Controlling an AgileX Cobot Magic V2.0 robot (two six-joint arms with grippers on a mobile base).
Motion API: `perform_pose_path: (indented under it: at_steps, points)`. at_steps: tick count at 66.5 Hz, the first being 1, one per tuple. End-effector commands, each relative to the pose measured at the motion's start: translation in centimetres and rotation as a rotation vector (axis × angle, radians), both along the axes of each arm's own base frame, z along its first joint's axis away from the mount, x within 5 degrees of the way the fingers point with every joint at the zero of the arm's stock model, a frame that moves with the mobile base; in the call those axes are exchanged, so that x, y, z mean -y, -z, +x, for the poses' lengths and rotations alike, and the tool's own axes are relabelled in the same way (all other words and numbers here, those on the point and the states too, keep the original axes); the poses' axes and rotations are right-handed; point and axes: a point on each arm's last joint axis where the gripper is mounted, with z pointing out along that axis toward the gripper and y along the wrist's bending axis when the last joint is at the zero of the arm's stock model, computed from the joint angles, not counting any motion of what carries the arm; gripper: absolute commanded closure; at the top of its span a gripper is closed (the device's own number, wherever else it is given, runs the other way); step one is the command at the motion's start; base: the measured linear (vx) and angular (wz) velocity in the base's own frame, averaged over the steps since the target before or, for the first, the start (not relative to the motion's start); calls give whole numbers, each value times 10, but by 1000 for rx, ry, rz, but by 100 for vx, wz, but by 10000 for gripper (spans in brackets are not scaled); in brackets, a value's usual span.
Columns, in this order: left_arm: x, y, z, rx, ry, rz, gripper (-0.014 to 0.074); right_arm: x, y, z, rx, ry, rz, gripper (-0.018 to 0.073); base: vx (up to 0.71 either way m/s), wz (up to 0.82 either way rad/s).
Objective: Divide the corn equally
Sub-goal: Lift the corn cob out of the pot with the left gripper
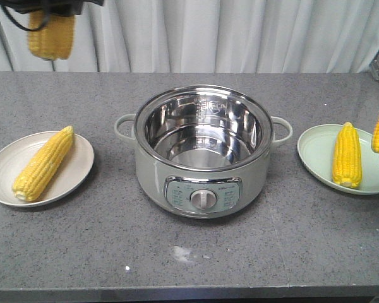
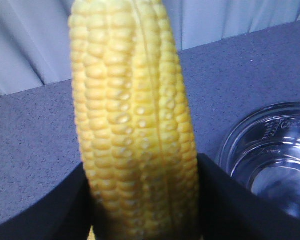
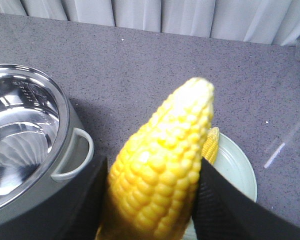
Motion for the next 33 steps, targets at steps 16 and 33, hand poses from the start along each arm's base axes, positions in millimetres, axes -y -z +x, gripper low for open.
perform_pose_path:
  at_steps: [16,33]
  points:
    - [-54,-22,-3,33,-2,-65,572,-1,-18,-6,108,6,-6,426,0,0]
    - [-85,-20,3,5,-30,-131,564,0,-18,-6,111,-4,-23,426,0,0]
